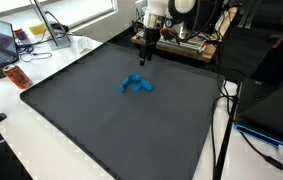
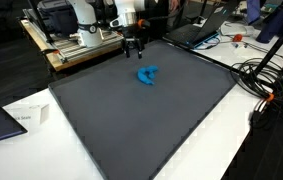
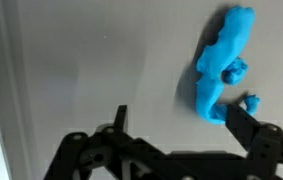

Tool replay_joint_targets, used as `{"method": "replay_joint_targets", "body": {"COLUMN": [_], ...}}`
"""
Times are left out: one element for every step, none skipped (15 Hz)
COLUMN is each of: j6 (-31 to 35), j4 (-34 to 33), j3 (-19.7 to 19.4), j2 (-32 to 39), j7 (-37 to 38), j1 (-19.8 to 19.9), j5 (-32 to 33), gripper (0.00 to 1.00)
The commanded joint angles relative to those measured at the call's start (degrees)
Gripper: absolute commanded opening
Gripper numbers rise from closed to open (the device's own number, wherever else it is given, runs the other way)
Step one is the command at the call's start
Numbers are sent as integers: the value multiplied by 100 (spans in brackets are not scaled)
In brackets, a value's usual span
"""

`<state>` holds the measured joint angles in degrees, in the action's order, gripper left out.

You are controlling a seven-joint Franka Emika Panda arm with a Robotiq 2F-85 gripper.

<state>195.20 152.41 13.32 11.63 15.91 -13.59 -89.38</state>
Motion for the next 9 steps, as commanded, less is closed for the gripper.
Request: {"method": "replay_joint_targets", "body": {"j6": [670,930,1131,1287,1473,1627,1817,2031,2284], "j4": [-342,-480,-652,-847,-1061,-1315,-1610,-1927,-2284], "j3": [239,341,452,569,694,812,912,1016,1108], "j2": [200,223,240,207,167,143,150,176,227], "j7": [-442,-693,-1039,-1399,-1735,-2106,-2462,-2878,-3257], "j1": [-262,-294,-274,-221,-157,-72,10,94,178], "j5": [-841,-1158,-1542,-1927,-2295,-2711,-3121,-3514,-3864], "gripper": [100,100,100,100,100,100,100,100,100]}}
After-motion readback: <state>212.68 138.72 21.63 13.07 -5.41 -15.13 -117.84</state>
